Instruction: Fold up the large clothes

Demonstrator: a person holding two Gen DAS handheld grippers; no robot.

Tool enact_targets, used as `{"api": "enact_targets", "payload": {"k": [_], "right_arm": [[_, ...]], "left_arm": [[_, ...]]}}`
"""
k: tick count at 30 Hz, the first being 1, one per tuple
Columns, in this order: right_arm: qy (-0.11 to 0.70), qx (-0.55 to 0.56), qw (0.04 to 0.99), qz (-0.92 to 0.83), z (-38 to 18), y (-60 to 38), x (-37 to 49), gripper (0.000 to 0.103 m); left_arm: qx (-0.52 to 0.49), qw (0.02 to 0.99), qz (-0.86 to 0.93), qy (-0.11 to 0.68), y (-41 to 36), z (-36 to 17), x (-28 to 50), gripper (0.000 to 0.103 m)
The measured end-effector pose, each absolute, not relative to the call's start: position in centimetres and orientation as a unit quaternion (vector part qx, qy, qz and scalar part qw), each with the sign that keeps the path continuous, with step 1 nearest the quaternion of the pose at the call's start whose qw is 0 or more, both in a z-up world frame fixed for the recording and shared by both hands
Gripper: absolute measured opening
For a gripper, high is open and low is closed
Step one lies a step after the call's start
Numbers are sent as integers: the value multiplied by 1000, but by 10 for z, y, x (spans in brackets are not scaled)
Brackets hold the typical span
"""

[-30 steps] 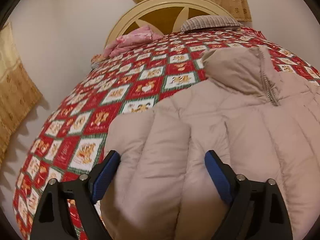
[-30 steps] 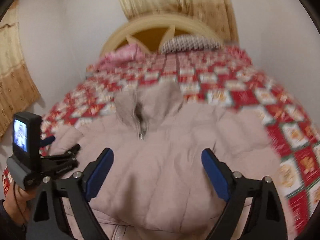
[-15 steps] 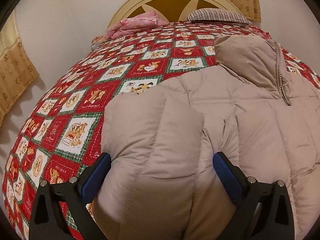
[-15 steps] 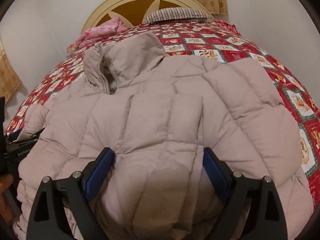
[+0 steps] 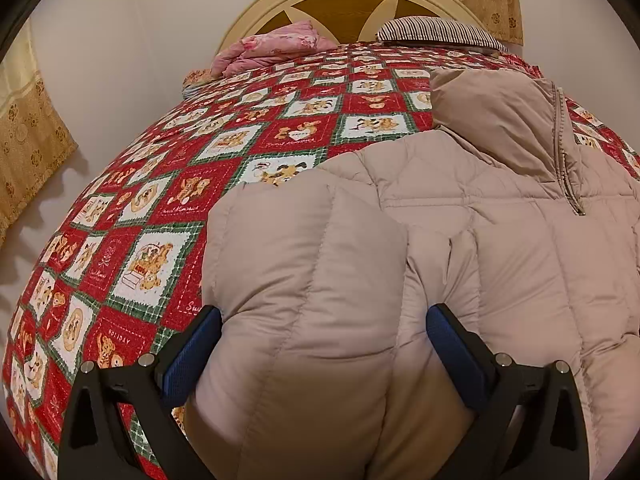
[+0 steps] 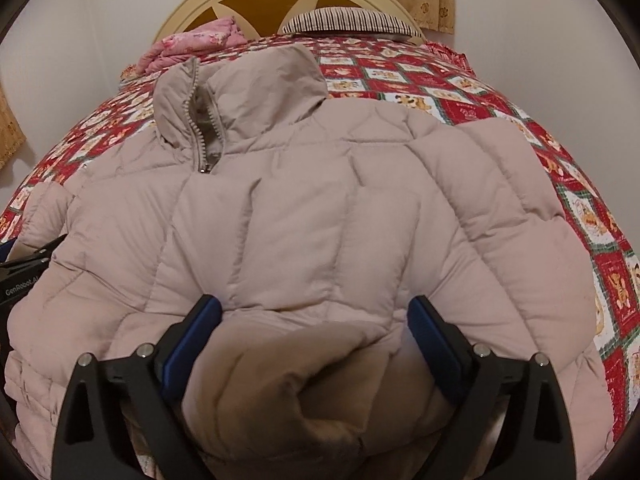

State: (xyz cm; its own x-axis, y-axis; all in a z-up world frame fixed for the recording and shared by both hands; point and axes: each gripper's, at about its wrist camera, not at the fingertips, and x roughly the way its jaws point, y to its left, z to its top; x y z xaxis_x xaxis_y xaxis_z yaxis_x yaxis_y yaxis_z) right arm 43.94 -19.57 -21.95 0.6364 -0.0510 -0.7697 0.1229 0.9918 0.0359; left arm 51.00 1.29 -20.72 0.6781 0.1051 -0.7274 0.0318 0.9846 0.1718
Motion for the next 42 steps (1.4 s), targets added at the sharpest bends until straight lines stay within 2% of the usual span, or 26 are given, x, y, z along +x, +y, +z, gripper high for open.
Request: {"api": "enact_targets", "payload": {"k": [19, 22, 25, 29, 31, 32, 34, 38, 42], "right_arm": [[434, 36, 898, -59, -217, -197, 443, 101], [418, 37, 904, -84, -198, -203, 429, 92], [365, 37, 925, -98, -167, -198, 408, 92], [332, 58, 941, -27, -146, -182, 412, 92], [344, 63, 937, -2, -152, -175, 426, 92], [355, 65, 933, 6, -159, -172, 433, 86], [380, 67, 923, 18, -174, -170, 445, 79], [397, 66, 915, 7, -195, -176, 448, 78], [400, 48, 915, 16, -204, -177, 439, 78]], "left_arm": [[73, 913, 17, 402, 16, -208, 511, 102], [69, 914, 18, 399, 17, -207, 509, 102], [67, 919, 27, 388, 20, -195, 502, 102], [50, 942, -4, 332, 11, -151, 473, 102], [59, 945, -36, 320, -8, -136, 465, 102], [65, 944, -48, 321, -16, -133, 465, 102], [87, 939, -59, 327, -35, -138, 468, 102], [149, 921, -37, 358, -59, -178, 481, 102], [115, 917, -48, 379, -49, -196, 485, 102]]}}
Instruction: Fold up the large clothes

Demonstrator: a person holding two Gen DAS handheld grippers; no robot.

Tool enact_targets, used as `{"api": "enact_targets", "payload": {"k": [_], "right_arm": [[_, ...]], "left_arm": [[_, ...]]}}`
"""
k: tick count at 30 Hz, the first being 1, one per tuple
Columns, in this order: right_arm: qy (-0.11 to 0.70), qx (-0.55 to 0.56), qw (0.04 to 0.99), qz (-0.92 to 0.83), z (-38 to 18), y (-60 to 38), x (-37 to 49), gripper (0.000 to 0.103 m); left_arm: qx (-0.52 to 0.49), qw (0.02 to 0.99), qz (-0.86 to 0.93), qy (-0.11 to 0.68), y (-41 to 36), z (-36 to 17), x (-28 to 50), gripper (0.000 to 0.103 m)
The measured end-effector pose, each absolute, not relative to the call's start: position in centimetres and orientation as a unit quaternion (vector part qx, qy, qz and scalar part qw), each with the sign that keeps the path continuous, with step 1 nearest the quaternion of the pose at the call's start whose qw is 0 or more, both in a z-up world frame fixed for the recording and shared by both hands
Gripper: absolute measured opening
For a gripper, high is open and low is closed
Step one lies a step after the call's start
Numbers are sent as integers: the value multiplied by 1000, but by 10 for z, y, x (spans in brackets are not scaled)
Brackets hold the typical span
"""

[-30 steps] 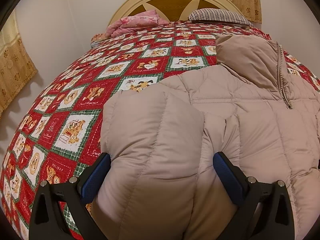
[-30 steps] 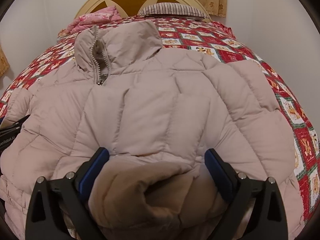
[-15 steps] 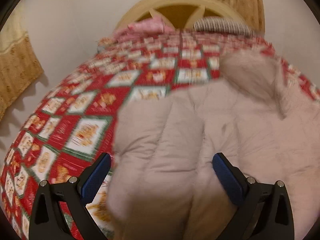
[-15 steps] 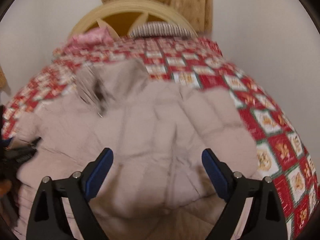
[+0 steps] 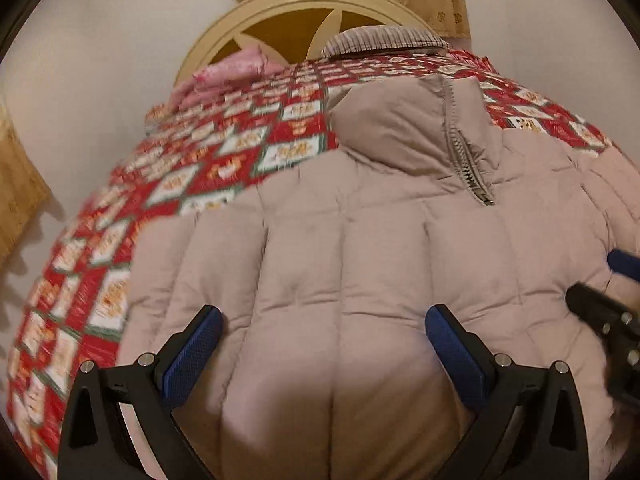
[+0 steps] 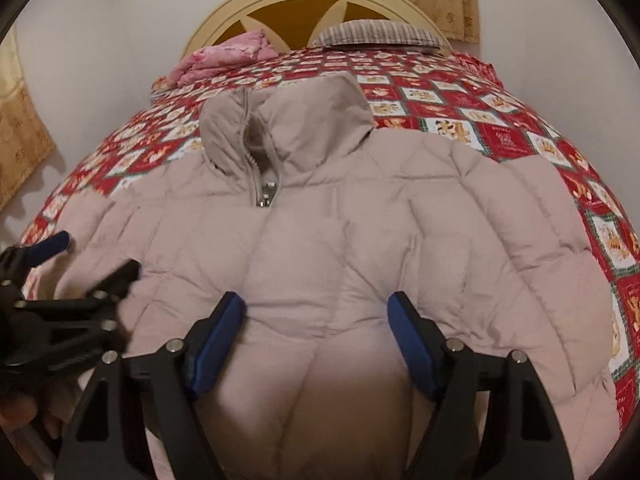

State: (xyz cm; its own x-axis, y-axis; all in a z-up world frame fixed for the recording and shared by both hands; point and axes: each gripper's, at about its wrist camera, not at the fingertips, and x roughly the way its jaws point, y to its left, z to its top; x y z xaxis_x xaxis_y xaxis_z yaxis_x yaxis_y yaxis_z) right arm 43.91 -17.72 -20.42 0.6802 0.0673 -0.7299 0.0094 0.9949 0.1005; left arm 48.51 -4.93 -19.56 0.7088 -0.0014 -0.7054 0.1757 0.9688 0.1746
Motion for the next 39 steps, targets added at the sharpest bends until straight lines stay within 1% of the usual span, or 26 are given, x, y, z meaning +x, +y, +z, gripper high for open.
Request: {"api": "enact_targets", "payload": {"k": [17, 30, 34, 37, 39], "right_arm": [[407, -1, 913, -15, -216, -165, 444, 80], [408, -1, 913, -14, -216, -164, 445, 81], [419, 24, 907, 26, -203, -174, 447, 85], [400, 56, 914, 33, -175, -188, 457, 86], [389, 75, 918, 28, -154, -198, 477, 94]], "left_arm": [[126, 913, -34, 386, -53, -208, 489, 102], [115, 914, -39, 387, -51, -208, 489, 102], [102, 916, -45, 385, -47, -207, 488, 102], [96, 918, -46, 383, -46, -207, 488, 102], [92, 918, -48, 383, -45, -206, 488, 102]]}}
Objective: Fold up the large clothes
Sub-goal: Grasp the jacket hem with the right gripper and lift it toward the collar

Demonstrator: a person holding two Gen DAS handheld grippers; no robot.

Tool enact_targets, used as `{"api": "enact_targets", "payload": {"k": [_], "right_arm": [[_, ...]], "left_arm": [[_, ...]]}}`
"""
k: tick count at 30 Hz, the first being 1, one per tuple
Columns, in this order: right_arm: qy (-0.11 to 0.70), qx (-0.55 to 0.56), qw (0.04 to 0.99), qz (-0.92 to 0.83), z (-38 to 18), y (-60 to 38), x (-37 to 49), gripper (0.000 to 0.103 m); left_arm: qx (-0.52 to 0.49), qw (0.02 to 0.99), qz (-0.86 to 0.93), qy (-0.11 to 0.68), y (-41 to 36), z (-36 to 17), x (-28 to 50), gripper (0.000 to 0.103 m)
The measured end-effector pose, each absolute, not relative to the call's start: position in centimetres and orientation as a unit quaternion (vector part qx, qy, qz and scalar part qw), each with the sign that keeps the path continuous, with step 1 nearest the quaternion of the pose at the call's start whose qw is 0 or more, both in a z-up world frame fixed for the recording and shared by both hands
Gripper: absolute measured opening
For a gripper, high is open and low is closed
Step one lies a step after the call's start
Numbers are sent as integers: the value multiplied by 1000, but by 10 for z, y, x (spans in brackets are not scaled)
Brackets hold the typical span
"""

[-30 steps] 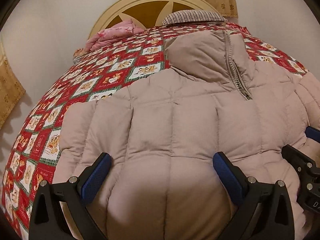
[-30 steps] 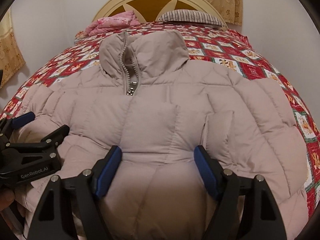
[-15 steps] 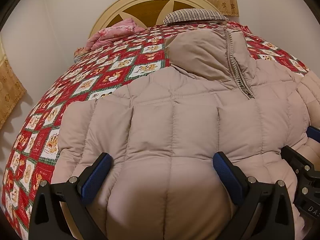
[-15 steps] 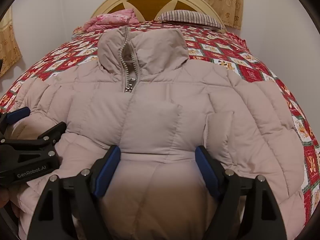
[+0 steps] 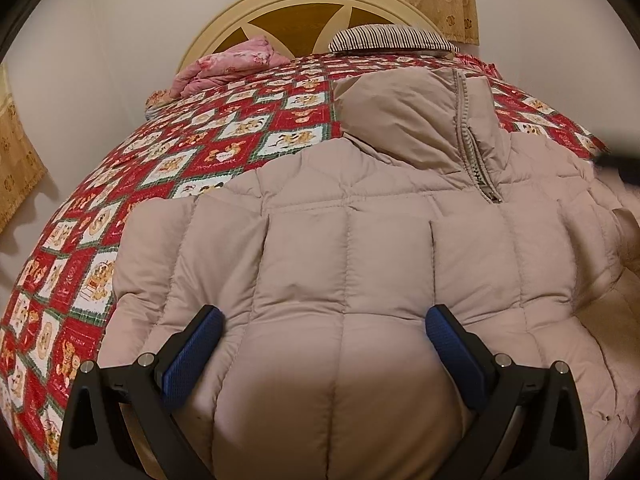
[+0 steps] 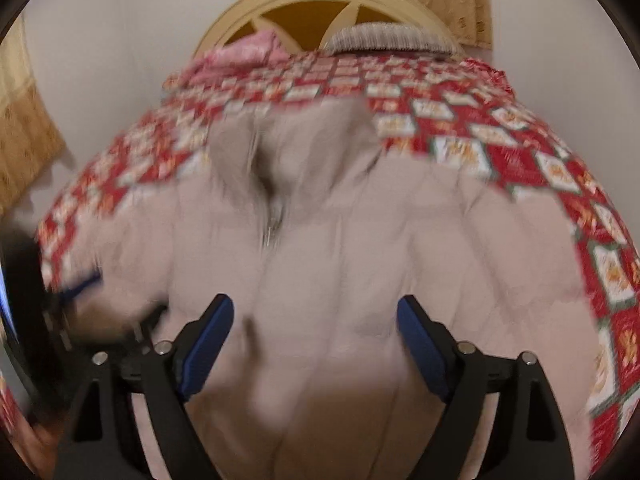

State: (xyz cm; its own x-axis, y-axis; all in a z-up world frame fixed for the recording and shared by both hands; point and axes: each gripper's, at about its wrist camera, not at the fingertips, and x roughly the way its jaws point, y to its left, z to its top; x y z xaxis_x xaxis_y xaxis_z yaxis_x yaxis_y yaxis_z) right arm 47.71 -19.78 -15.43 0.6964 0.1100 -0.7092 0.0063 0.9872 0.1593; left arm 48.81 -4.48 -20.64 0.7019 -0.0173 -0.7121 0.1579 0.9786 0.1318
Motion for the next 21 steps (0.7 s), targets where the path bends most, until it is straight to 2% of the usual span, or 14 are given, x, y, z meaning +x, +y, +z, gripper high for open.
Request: {"api": "enact_targets", "payload": {"k": [7, 12, 14, 15, 16, 17, 18, 21], "right_arm": [[400, 103, 911, -18, -123, -216, 596, 96], [469, 152, 869, -38, -151, -227, 659, 94], [499, 157, 851, -39, -167, -228, 667, 72], [503, 164, 848, -30, -171, -230, 666, 69], [499, 161, 851, -28, -169, -232, 662, 58], [491, 150, 857, -29, -166, -232, 656, 29], [485, 138, 863, -32, -161, -233, 647, 14], [471, 137, 871, -16, -145, -242, 621, 9]], "left_arm": [[86, 919, -49, 382, -43, -206, 488, 102], [83, 919, -48, 382, -43, -207, 489, 102], [83, 919, -48, 382, -43, -207, 489, 102], [84, 919, -47, 382, -43, -207, 489, 102], [84, 919, -47, 382, -43, -207, 489, 102], [84, 919, -46, 382, -43, -207, 489, 102], [85, 920, -46, 381, -43, -207, 489, 102], [85, 920, -44, 380, -43, -206, 489, 102]]}}
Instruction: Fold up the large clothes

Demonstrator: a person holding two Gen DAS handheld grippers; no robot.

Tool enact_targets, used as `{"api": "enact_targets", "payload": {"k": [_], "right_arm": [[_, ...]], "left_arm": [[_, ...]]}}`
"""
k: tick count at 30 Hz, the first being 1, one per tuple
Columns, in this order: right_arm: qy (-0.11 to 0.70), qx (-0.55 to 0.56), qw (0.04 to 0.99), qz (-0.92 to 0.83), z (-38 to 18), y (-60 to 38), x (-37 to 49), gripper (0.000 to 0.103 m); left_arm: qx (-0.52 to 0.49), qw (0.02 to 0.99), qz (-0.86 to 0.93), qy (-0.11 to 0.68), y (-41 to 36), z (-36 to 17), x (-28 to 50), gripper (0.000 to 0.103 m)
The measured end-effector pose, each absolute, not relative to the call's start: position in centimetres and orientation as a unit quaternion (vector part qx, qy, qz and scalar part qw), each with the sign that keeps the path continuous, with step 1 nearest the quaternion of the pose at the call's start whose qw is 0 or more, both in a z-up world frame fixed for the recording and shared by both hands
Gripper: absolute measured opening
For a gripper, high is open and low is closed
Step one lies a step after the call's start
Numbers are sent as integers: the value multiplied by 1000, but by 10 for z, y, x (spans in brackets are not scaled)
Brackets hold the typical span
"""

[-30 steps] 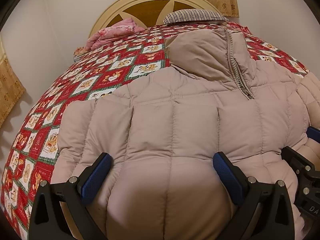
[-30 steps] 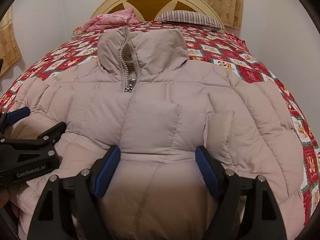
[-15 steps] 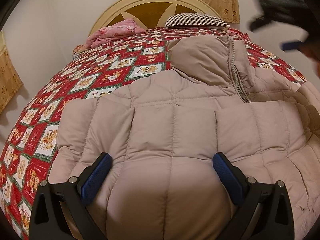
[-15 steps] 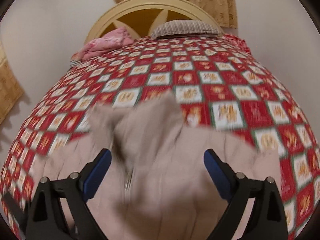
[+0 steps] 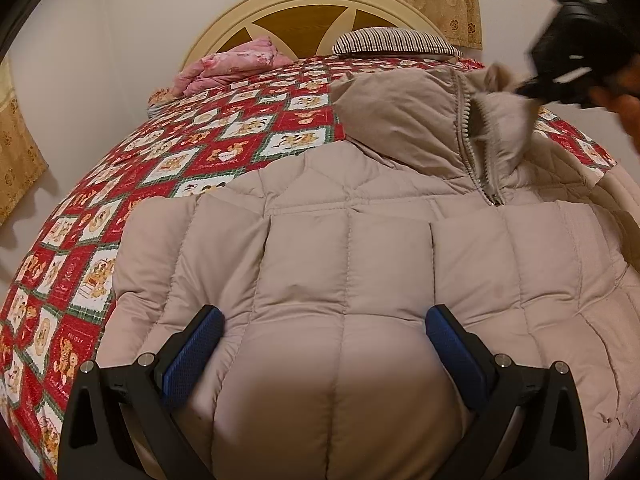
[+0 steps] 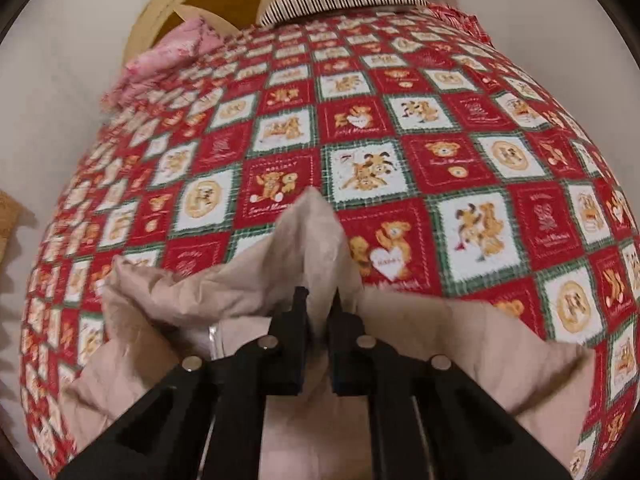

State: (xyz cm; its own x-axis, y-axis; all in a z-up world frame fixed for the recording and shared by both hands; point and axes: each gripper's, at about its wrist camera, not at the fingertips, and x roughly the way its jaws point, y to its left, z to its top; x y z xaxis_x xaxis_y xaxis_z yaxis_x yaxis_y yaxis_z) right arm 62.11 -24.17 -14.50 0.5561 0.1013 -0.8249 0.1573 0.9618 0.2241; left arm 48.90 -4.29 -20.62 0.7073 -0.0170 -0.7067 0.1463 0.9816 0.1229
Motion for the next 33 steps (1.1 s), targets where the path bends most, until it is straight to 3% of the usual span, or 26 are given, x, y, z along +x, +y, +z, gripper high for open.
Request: {"api": "enact_targets", "payload": {"k": [6, 12, 15, 21, 28, 29, 30, 31, 32, 33], "right_arm": [[448, 136, 884, -10, -129, -272, 562, 7], [475, 150, 866, -30, -179, -295, 546, 6], [478, 162, 863, -30, -192, -302, 544, 5], [464, 180, 867, -16, -199, -314, 542, 6], [450, 151, 880, -7, -195, -308, 538, 11], [450, 155, 880, -5, -194, -310, 538, 11], [450, 158, 879, -4, -195, -312, 539, 11], [449, 157, 880, -4, -194, -313, 540, 11], [446, 152, 882, -5, -192, -313, 541, 13], [442, 149, 885, -5, -190, -312, 542, 13]], "left_arm": [[87, 922, -41, 376, -43, -205, 488, 102], [83, 928, -41, 360, -41, -197, 480, 102], [64, 931, -61, 355, -33, -175, 470, 102], [62, 960, -66, 264, -27, -101, 499, 102], [171, 917, -75, 351, -61, -162, 590, 102], [166, 917, -81, 355, -61, -165, 591, 97], [155, 915, -98, 359, -62, -166, 593, 69], [148, 910, -114, 370, -64, -165, 596, 47], [142, 905, -121, 383, -65, -165, 598, 11], [131, 898, -124, 401, -67, -166, 600, 7]]}}
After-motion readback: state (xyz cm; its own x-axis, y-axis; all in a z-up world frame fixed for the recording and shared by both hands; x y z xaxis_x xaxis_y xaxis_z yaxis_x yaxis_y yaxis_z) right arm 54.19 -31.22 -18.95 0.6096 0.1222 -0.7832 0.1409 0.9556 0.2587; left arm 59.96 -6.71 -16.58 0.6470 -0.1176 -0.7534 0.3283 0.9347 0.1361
